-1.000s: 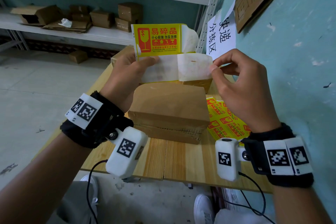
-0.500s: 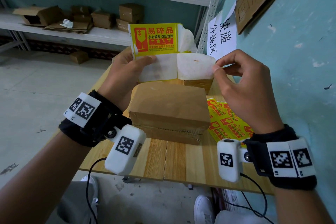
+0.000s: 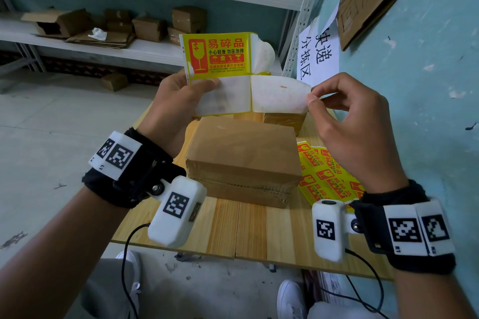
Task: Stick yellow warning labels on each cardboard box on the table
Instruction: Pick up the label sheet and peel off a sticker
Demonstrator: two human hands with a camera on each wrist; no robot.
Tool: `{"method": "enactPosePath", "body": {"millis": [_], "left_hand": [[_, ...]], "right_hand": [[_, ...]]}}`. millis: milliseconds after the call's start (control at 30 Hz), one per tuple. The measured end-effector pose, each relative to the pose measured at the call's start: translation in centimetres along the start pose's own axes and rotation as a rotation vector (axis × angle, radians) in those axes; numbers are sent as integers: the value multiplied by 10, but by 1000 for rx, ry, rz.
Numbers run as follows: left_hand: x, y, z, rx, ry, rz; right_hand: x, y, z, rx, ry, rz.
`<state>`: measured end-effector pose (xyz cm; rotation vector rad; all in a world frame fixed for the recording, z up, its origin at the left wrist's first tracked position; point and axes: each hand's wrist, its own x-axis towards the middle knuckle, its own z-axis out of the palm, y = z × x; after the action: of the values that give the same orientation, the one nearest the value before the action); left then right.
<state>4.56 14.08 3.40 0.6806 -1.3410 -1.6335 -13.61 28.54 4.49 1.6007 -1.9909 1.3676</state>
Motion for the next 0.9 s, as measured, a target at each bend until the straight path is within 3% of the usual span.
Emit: {"method": "enactPosePath", "body": {"millis": [900], "left_hand": [[7, 2, -19, 54, 74, 43]], "right_hand": [[1, 1, 1, 6, -12, 19]]}}
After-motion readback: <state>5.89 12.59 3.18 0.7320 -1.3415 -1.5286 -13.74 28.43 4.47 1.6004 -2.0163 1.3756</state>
